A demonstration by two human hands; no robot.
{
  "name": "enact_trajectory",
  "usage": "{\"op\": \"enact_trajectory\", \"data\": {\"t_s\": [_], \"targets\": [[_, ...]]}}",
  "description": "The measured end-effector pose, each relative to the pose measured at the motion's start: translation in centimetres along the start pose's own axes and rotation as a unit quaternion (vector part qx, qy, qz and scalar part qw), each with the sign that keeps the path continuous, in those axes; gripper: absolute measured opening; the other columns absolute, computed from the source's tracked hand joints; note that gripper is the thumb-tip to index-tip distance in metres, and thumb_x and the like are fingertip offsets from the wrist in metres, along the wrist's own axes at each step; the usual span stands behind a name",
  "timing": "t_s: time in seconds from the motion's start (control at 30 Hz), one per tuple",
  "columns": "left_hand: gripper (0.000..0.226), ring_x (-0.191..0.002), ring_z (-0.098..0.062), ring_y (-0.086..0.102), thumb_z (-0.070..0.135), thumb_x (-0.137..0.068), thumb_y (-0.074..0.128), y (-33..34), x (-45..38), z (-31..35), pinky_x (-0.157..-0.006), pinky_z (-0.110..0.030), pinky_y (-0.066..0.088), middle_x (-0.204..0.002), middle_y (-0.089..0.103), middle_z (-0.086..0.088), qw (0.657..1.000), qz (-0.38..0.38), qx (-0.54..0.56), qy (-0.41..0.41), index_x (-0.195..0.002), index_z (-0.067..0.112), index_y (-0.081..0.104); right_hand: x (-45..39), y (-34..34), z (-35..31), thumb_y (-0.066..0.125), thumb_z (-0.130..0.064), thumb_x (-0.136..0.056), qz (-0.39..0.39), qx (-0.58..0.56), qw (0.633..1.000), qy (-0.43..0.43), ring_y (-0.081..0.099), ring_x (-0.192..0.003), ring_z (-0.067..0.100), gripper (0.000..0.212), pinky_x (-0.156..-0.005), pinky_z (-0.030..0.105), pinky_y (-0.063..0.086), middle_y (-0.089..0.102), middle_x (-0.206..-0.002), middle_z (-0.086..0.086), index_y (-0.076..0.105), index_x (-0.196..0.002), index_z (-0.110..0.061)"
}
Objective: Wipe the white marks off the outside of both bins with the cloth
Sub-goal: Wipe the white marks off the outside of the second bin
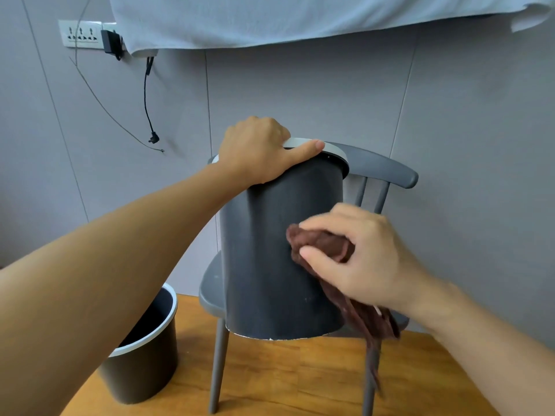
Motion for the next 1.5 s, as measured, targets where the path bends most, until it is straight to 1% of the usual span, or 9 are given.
{"op": "enact_trajectory", "data": {"t_s": [0.13,0.33,0.57,0.8,0.87,1.03,1.2,1.33,1.5], "targets": [[0.08,-0.049,-0.018,0.038,0.091,-0.08,0.036,0.0,0.0,-0.4,-0.05,-0.031,0.022,-0.048,0.037,0.001,1.0,0.0,0.01,-0.001,-0.052,0.016,0.03,-2.3,0.2,0.6,0.073,-0.033,-0.093,0.015,0.031,0.999,0.011,0.06,-0.082,0.008,0.025,-0.072,0.02,0.049,0.06,-0.091,-0.011,0.075,-0.118,-0.028],[0.081,-0.051,-0.017,0.038,0.091,-0.079,0.036,-0.2,0.4,-1.1,-0.05,-0.031,0.021,-0.049,0.038,-0.001,1.0,-0.002,0.012,-0.015,-0.053,0.014,0.03,4.3,4.1,0.3,0.067,-0.038,-0.092,-0.182,0.0,0.983,-0.009,0.062,-0.083,0.008,0.021,-0.067,0.03,0.054,0.057,-0.091,-0.017,0.072,-0.112,-0.039],[0.079,-0.051,-0.018,0.039,0.089,-0.081,0.04,-0.4,0.4,0.1,-0.05,-0.032,0.022,-0.049,0.038,0.0,1.0,-0.012,0.012,-0.011,-0.052,0.016,0.03,-2.5,-0.1,0.1,0.069,-0.035,-0.096,-0.001,0.005,1.0,-0.005,0.063,-0.089,0.009,0.027,-0.078,0.03,0.055,0.063,-0.097,-0.01,0.073,-0.122,-0.032],[0.08,-0.05,-0.018,0.038,0.09,-0.08,0.037,-0.4,0.5,-0.6,-0.05,-0.031,0.021,-0.047,0.036,0.0,1.0,-0.006,0.019,-0.008,-0.053,0.016,0.028,5.1,4.9,-0.6,0.064,-0.042,-0.096,-0.193,-0.014,0.981,-0.029,0.062,-0.088,0.005,0.024,-0.071,0.023,0.053,0.056,-0.096,-0.02,0.07,-0.119,-0.04],[0.08,-0.05,-0.017,0.038,0.09,-0.08,0.036,-0.4,0.5,-0.4,-0.05,-0.03,0.021,-0.047,0.036,0.001,1.0,-0.002,0.015,-0.004,-0.052,0.015,0.029,5.5,4.2,-0.1,0.065,-0.043,-0.095,-0.165,-0.033,0.986,-0.012,0.064,-0.089,0.007,0.024,-0.071,0.021,0.053,0.059,-0.096,-0.02,0.071,-0.119,-0.041],[0.081,-0.051,-0.018,0.04,0.092,-0.078,0.036,-0.3,0.5,-0.4,-0.05,-0.031,0.021,-0.048,0.038,0.0,1.0,0.0,0.013,-0.009,-0.052,0.015,0.029,0.9,-0.4,1.5,0.072,-0.033,-0.094,0.04,-0.012,0.999,0.008,0.064,-0.092,0.007,0.031,-0.081,0.02,0.052,0.063,-0.1,-0.012,0.073,-0.125,-0.029],[0.082,-0.052,-0.023,0.038,0.092,-0.076,0.034,-0.2,0.4,-0.9,-0.05,-0.033,0.022,-0.05,0.036,-0.002,1.0,-0.009,0.017,-0.019,-0.055,0.014,0.028,4.5,3.1,1.5,0.07,-0.03,-0.097,-0.053,0.009,0.998,-0.014,0.058,-0.098,0.007,0.039,-0.084,0.014,0.051,0.056,-0.109,-0.011,0.066,-0.135,-0.027],[0.082,-0.053,-0.022,0.038,0.091,-0.078,0.034,-0.2,0.5,-0.6,-0.05,-0.032,0.02,-0.05,0.036,-0.003,1.0,-0.009,0.009,-0.011,-0.055,0.013,0.029,9.1,4.8,0.9,0.071,-0.034,-0.096,-0.122,-0.037,0.992,-0.018,0.06,-0.093,0.007,0.036,-0.076,0.02,0.052,0.055,-0.103,-0.017,0.066,-0.132,-0.035],[0.083,-0.052,-0.024,0.039,0.091,-0.078,0.033,-0.2,0.5,-0.2,-0.05,-0.033,0.02,-0.05,0.037,-0.004,1.0,-0.011,-0.005,-0.01,-0.055,0.012,0.029,8.0,0.1,3.2,0.076,-0.046,-0.087,0.039,-0.07,0.993,0.088,0.066,-0.109,0.005,0.05,-0.089,0.023,0.058,0.065,-0.115,-0.018,0.065,-0.132,-0.03]]}}
Point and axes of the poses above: each hand's wrist, its own x-axis away from the middle knuckle, its own y-axis out of the palm, z = x × y, the point moved 10 cm from there along -x, towards the middle knuckle
